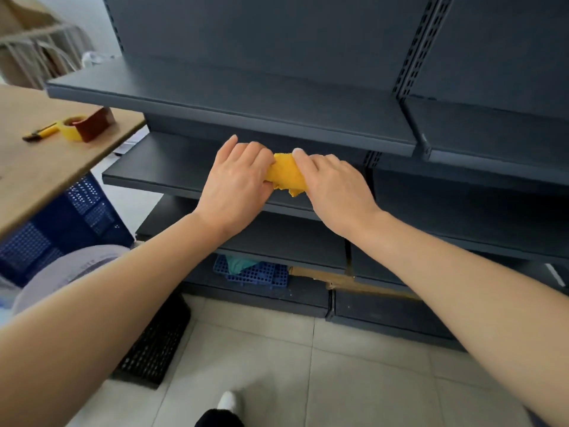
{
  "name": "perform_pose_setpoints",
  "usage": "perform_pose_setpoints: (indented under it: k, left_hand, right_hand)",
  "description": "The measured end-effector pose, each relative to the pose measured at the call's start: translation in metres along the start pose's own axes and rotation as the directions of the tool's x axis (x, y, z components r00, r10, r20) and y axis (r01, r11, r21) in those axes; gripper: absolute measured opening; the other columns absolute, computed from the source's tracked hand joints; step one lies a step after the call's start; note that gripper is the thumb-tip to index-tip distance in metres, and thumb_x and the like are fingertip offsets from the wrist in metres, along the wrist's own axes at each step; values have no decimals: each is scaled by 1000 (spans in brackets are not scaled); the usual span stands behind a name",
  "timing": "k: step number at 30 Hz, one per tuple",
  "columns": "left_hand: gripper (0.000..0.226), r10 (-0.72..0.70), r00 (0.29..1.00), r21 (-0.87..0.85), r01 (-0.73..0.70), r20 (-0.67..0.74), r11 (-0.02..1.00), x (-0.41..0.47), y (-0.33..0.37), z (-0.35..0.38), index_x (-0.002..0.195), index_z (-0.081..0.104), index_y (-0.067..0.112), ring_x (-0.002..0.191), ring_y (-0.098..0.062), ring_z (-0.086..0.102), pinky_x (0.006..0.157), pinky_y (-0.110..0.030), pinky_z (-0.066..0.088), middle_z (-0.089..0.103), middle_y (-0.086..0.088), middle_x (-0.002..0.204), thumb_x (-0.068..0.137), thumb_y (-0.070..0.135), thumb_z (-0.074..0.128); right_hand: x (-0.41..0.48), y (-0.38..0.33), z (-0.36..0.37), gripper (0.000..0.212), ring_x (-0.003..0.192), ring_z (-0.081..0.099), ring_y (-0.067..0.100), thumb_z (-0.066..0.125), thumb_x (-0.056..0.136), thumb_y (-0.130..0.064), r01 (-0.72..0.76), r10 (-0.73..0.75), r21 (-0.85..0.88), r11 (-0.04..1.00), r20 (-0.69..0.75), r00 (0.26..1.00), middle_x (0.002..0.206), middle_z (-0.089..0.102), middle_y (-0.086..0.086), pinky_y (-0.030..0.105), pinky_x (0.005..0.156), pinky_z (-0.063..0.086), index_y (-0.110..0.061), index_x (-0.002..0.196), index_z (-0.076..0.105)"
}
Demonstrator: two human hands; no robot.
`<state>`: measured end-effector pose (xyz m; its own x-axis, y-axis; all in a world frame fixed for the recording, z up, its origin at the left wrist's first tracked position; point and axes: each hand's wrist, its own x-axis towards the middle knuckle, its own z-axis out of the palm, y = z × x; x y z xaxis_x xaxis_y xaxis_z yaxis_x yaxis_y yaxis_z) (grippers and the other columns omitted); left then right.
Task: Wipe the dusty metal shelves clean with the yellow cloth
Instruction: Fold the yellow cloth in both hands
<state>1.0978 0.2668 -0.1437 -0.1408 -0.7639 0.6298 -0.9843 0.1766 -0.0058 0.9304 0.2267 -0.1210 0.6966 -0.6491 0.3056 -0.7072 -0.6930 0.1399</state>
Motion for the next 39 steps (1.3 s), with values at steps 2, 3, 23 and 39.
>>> perform_pose_setpoints:
  k: [2,3,23,39]
  left_hand:
    - [21,-45,999,35,44,30,998,-16,11,-8,94,59,4,87,-32,61,105,-48,34,63,-10,91,75,13,60]
    - [22,-73,996,54,70,49,996,-25,16,-13,95,59,4,88,-33,60,105,-48,34,63,-10,91,75,12,64]
    - [29,-399,898,133,379,184,916,-148,-85,-68,113,56,7,98,-35,52,97,-37,31,58,-12,103,84,4,51]
    - [29,-523,754,182,494,398,850,-224,-225,-41,116,56,16,105,-27,47,100,-35,30,60,-5,108,88,9,52]
  right_hand:
    - [-12,-3,1,58,112,53,31,54,93,-14,54,-54,44,998,1,999,129,54,15,38,85,44,-7,144,27]
    - [-16,-4,1,59,113,52,31,55,93,-15,79,-79,61,995,3,997,130,53,14,39,85,45,-8,145,27]
    - [26,-161,20,14,92,64,32,51,95,-12,177,-190,147,973,81,979,103,66,14,30,63,37,-5,108,52]
    - [106,-276,111,3,81,62,29,54,92,-12,165,-252,309,937,270,929,91,65,10,33,62,46,-12,92,58]
